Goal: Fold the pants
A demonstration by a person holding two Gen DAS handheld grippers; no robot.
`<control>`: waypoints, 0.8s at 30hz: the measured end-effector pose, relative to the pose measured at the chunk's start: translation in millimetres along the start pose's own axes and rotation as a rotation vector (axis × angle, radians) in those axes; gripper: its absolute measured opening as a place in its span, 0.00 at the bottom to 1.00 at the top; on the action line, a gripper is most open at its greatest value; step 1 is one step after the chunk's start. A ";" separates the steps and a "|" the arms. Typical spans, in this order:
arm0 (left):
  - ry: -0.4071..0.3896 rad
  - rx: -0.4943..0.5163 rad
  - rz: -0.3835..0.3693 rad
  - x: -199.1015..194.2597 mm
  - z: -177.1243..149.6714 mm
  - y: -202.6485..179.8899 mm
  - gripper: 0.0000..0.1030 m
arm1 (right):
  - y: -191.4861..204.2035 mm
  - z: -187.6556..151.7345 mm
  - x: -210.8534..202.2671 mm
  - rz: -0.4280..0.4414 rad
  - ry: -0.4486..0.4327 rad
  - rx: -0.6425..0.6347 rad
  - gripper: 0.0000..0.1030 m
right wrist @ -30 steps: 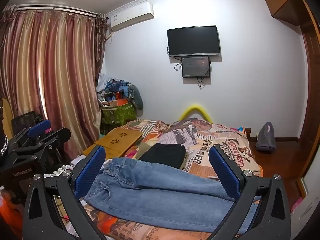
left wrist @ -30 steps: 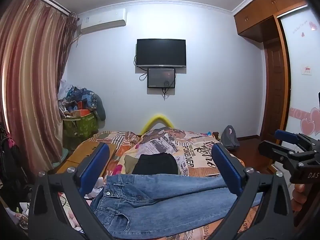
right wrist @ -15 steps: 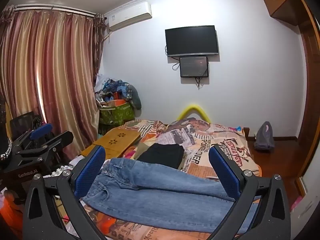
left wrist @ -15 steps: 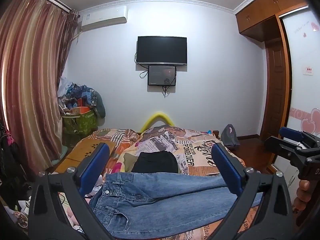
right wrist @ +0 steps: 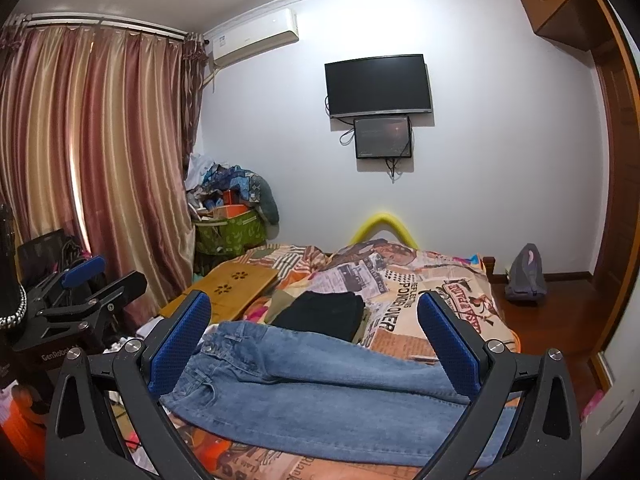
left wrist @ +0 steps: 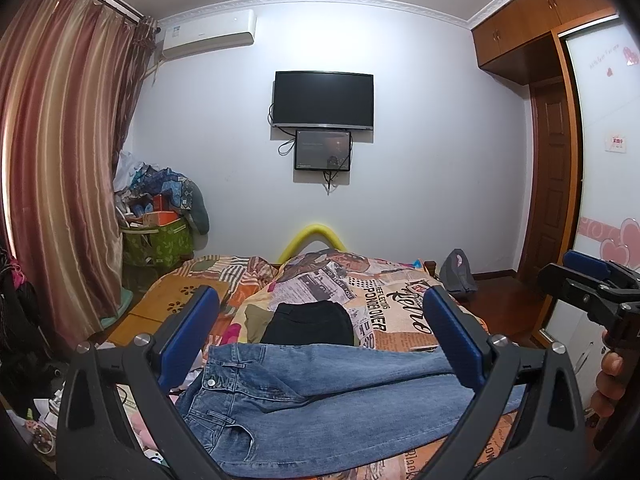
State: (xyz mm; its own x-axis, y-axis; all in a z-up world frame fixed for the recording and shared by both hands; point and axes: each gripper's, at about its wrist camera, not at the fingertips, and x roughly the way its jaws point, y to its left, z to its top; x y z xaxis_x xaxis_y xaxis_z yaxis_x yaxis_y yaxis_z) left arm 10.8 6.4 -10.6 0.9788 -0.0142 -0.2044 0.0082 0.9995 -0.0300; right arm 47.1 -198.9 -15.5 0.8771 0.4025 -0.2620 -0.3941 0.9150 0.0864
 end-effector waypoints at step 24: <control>-0.009 0.006 -0.005 -4.1 7.2 -0.8 1.00 | -0.1 -2.0 3.0 0.007 0.009 0.008 1.00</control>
State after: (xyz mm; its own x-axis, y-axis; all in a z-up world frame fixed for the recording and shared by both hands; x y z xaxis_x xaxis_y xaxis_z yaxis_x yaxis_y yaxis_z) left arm 8.3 5.8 -2.7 0.9805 -0.0186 -0.1954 0.0140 0.9996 -0.0251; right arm 49.1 -197.8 -18.2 0.8718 0.4089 -0.2698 -0.3983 0.9122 0.0957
